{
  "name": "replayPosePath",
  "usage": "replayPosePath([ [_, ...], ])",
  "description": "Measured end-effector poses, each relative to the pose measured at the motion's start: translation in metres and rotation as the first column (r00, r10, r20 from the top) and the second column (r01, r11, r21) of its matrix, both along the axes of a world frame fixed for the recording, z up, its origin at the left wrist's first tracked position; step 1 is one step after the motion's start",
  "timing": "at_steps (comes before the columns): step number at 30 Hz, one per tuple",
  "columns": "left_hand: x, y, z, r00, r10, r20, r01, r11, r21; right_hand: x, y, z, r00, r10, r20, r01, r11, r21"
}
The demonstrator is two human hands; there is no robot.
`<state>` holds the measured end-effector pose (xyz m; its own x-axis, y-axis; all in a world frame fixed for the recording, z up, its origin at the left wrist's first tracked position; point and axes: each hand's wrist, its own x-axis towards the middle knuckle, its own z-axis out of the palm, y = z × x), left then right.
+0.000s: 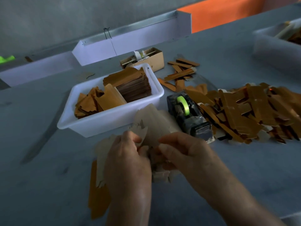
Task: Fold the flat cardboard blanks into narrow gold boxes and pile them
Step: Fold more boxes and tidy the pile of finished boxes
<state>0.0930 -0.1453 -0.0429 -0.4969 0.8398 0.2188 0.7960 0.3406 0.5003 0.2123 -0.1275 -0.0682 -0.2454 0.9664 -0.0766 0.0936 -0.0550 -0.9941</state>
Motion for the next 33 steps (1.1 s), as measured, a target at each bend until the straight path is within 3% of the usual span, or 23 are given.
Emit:
replayPosePath([
  [3, -0.001, -0.002, 0.003, 0.999, -0.029, 0.022, 0.029, 0.999, 0.016, -0.009, 0.005, 0.003, 0.997, 0.005, -0.073, -0.008, 0.999, -0.047],
  [10, 0.026, -0.008, 0.015, 0.969, -0.157, -0.190, 0.152, 0.988, -0.038, -0.012, 0.012, 0.007, 0.997, -0.003, -0.081, -0.001, 0.999, -0.048],
  [15, 0.020, -0.008, 0.014, 0.957, -0.272, 0.106, 0.275, 0.961, -0.018, -0.001, 0.017, 0.001, 0.991, -0.068, -0.118, 0.051, 0.989, -0.142],
  [19, 0.012, -0.005, 0.012, 0.986, -0.148, 0.074, 0.144, 0.988, 0.057, 0.006, 0.019, -0.003, 0.979, -0.151, -0.137, 0.131, 0.981, -0.146],
  [20, 0.008, -0.002, 0.009, 0.983, -0.111, 0.149, 0.102, 0.993, 0.064, 0.007, 0.019, -0.003, 0.976, -0.160, -0.148, 0.139, 0.980, -0.145],
  [22, 0.000, 0.003, 0.004, 0.888, -0.110, 0.447, 0.092, 0.994, 0.061, 0.008, 0.018, -0.003, 0.972, -0.169, -0.162, 0.146, 0.979, -0.142],
  [24, -0.004, 0.004, -0.004, 0.750, -0.159, 0.642, 0.151, 0.986, 0.068, 0.010, 0.017, -0.004, 0.973, -0.172, -0.154, 0.154, 0.980, -0.125],
  [29, -0.005, 0.004, -0.012, 0.511, -0.234, 0.827, 0.254, 0.960, 0.115, 0.013, 0.015, -0.005, 0.968, -0.200, -0.154, 0.181, 0.975, -0.130],
  [33, -0.001, 0.005, -0.011, 0.524, -0.216, 0.824, 0.182, 0.973, 0.139, 0.018, 0.014, -0.003, 0.967, -0.142, -0.211, 0.118, 0.986, -0.121],
])
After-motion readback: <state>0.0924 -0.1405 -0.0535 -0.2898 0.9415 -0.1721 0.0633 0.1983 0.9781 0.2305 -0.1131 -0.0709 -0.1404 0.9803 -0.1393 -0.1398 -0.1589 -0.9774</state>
